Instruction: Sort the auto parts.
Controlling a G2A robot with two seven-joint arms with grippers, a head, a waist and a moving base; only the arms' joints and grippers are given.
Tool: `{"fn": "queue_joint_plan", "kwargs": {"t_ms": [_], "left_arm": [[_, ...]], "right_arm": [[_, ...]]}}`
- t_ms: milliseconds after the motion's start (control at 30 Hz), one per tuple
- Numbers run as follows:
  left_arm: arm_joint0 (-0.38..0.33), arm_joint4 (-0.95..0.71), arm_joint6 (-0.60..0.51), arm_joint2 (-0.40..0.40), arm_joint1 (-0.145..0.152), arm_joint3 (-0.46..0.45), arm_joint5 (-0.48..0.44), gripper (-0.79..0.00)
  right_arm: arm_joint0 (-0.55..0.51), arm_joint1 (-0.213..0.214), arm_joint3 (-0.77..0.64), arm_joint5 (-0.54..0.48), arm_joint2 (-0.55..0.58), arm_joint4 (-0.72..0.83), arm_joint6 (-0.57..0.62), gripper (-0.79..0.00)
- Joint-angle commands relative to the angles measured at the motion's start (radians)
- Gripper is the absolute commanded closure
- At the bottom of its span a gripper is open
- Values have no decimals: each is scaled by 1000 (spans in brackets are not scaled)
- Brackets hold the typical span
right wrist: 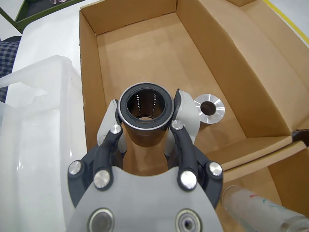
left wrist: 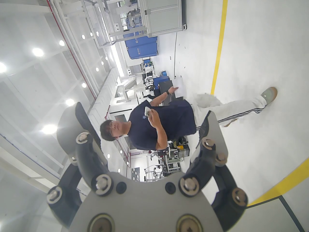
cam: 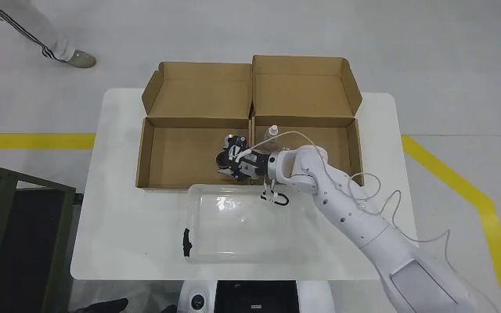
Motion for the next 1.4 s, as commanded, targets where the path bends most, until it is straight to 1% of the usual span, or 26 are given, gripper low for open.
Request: {"fn": "queue_joint_plan", "kwargs": {"t_ms": [0, 167, 200, 367, 500, 633, 700, 767, 800, 900, 1133, 1233, 1367], "left_arm": [[0, 0, 0, 0, 0, 0, 0, -785], [0, 0, 0, 0, 0, 0, 0, -785], [0, 0, 0, 0, 0, 0, 0, -785], [0, 0, 0, 0, 0, 0, 0, -785], [0, 0, 0, 0, 0, 0, 0, -785], [0, 0, 0, 0, 0, 0, 0, -785], [0, 0, 0, 0, 0, 0, 0, -785], [0, 0, 0, 0, 0, 0, 0, -785], [0, 0, 0, 0, 0, 0, 0, -785], [0, 0, 0, 0, 0, 0, 0, -785], [0, 0, 0, 0, 0, 0, 0, -785], [0, 0, 0, 0, 0, 0, 0, -785], [0, 0, 0, 0, 0, 0, 0, -785]], "right_arm": [[3, -2, 8, -2, -3, -3, 6, -123], [7, -8, 23, -5, -8, -3, 8, -191], [8, -9, 26, -5, -8, -4, 9, -219], [7, -12, 31, -5, -5, -9, 9, -262], [1, -12, 27, -8, 1, -17, 10, -354], [-4, -11, 19, -8, 8, -21, 15, -394], [-7, -11, 10, -11, 11, -22, 15, -493], [-9, -11, 1, -11, 14, -24, 19, -542], [-10, -11, -3, -12, 15, -24, 20, -536], [-10, -10, -19, -7, 24, -31, 12, -551], [-41, 5, -121, 1, 75, -62, -30, -634], [-78, 19, -200, 3, 112, -83, -45, -683], [-155, 43, -326, 7, 177, -120, -60, -773]]}}
